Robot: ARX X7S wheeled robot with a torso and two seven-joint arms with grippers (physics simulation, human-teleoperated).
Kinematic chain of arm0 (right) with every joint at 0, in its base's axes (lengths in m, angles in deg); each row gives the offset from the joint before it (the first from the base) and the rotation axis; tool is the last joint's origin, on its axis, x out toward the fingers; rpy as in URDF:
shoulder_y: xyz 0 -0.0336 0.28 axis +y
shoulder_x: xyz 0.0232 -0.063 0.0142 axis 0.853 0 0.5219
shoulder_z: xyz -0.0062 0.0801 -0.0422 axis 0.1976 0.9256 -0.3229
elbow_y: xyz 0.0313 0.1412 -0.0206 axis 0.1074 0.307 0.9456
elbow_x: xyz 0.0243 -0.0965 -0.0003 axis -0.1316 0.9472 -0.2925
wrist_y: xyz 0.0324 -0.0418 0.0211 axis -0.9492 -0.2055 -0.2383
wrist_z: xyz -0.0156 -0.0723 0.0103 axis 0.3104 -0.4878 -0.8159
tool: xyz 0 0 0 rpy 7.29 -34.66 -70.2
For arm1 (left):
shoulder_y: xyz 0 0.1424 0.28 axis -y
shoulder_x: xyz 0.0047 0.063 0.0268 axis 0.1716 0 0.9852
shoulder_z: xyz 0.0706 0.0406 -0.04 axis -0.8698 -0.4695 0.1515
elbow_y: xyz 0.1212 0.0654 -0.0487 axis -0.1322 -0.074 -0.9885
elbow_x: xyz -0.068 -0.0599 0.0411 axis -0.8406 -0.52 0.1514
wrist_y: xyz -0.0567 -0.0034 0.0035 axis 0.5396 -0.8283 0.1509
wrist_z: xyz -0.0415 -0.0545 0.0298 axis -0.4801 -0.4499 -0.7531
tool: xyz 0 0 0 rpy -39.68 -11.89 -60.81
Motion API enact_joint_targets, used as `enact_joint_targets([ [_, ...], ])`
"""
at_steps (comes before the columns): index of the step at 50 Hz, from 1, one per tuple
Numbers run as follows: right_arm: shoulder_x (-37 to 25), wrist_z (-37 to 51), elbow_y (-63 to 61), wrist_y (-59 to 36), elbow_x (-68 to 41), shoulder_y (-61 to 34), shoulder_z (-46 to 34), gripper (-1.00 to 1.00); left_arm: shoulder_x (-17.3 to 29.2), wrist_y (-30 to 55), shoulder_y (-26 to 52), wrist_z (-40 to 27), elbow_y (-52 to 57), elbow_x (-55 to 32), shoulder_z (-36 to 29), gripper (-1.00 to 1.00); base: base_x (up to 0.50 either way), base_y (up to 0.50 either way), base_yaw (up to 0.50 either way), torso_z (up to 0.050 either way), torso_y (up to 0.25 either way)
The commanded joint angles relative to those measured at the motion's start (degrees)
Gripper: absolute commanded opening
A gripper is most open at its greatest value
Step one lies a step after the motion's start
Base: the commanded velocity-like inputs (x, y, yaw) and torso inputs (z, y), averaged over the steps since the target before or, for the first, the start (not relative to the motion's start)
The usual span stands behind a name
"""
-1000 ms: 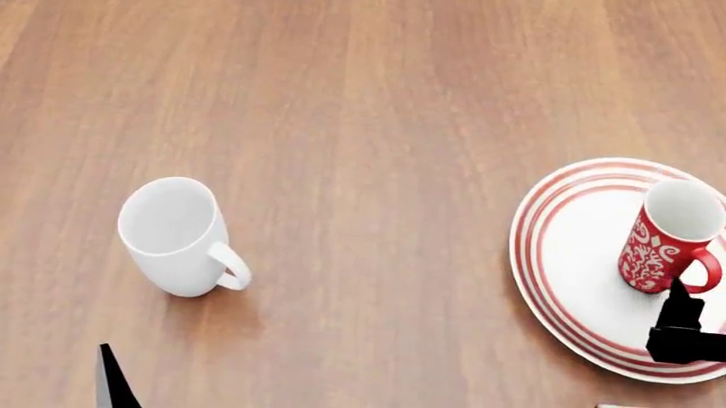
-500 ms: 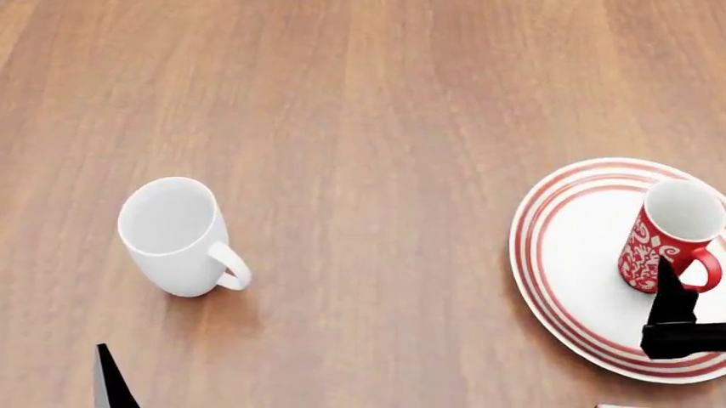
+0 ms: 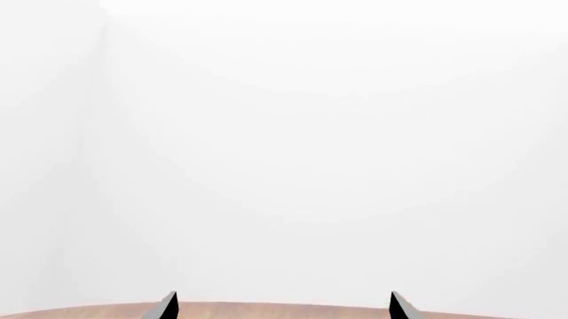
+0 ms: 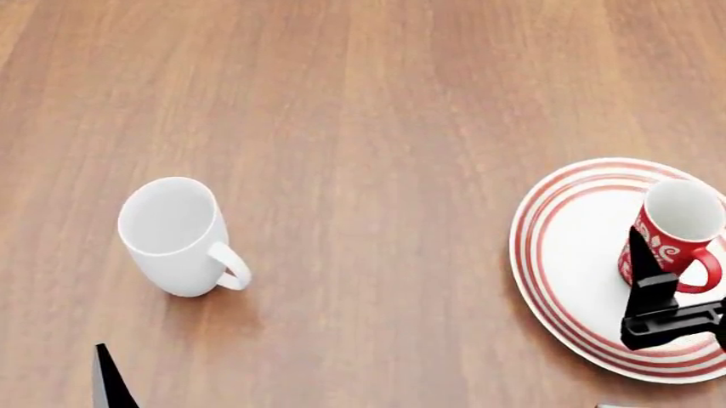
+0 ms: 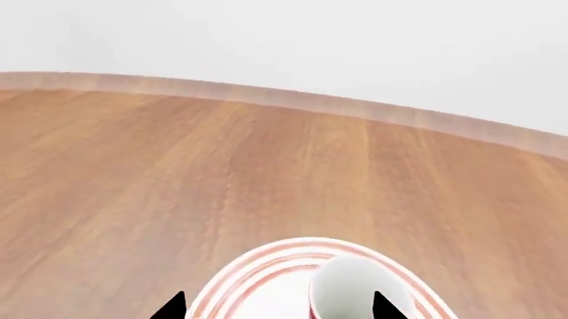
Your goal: Pick up the red mug and put it on the plate
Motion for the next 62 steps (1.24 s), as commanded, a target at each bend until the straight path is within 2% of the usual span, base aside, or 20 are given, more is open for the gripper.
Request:
enact_joint_targets([
  [1,-2.1,0.3,-7.1,0.4,-0.4,1.8,0.2,1.00,0.0,0.0,-0.1,0.0,0.2,0.2,0.2,1.00,0.00,0.00,0.00,0.000,0.000],
  [34,-7.5,1.4,-27.0,4.9,1.9,7.8,0.7,1.00,0.0,0.0,-0.3,0.0,0.3,0.7,0.8,1.00,0.00,0.00,0.00,0.000,0.000],
  [62,-12.2,3.8,-44.8,7.6,11.6,13.8,-1.5,1.00,0.0,0.0,-0.3,0.0,0.3,0.9,0.9,1.00,0.00,0.00,0.00,0.000,0.000],
])
